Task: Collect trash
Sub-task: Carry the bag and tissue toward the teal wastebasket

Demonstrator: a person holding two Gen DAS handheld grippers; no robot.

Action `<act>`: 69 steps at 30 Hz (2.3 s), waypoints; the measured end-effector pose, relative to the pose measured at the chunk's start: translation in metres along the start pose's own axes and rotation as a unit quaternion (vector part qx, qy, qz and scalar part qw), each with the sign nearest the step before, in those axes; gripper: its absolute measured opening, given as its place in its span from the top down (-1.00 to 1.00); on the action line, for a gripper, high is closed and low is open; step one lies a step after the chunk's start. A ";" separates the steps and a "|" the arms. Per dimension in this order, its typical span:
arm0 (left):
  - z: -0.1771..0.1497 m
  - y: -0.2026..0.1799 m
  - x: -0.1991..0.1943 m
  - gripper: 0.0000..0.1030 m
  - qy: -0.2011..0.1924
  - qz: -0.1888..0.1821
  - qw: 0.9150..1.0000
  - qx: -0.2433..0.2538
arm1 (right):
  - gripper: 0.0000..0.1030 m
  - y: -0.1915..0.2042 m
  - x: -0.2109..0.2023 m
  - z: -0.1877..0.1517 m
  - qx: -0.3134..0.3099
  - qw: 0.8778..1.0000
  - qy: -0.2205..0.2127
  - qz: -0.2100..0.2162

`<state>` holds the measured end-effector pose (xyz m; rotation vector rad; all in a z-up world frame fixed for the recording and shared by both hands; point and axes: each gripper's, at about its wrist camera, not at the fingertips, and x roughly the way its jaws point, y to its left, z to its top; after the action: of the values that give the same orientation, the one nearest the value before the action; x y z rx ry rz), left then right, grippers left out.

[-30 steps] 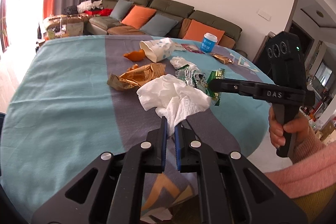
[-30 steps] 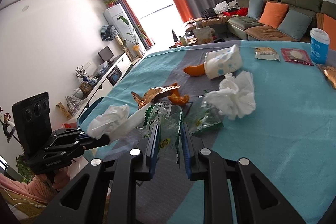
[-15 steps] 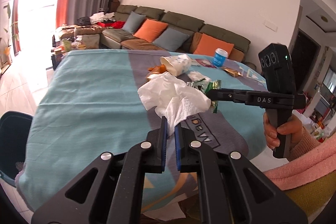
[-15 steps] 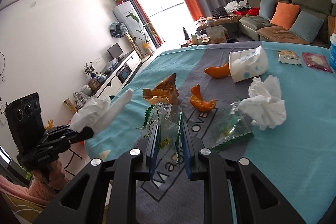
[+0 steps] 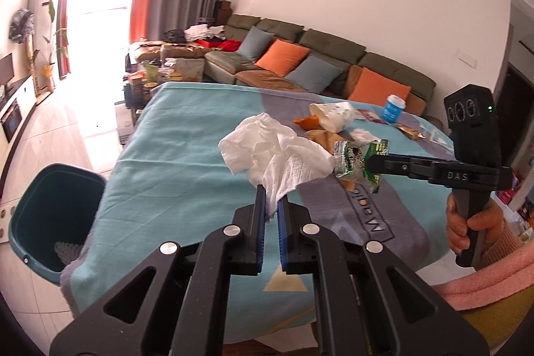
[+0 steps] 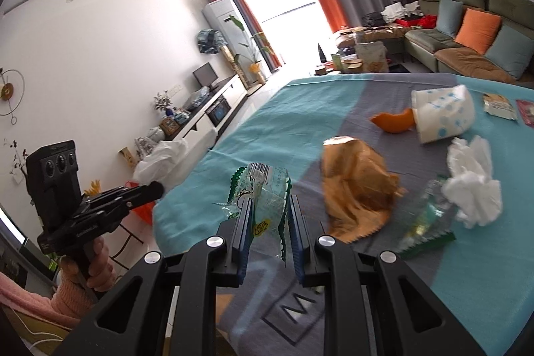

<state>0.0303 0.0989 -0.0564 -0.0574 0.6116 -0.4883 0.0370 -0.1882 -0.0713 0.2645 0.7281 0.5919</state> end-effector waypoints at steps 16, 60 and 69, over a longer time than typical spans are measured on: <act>-0.004 0.045 -0.029 0.86 -0.009 0.073 0.996 -0.050 | 0.62 0.054 0.058 0.024 -0.049 0.996 0.033 0.068; -0.027 0.171 -0.053 0.86 0.001 0.219 0.963 -0.156 | 0.61 0.153 0.206 0.071 -0.131 0.977 0.120 0.119; -0.029 0.186 -0.044 0.86 0.010 0.231 0.957 -0.175 | 0.61 0.162 0.230 0.076 -0.131 0.976 0.136 0.112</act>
<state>0.0612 0.2857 -0.0931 -0.2403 0.7010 0.0778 0.1592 0.0769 -0.0732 0.0194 0.8796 0.9420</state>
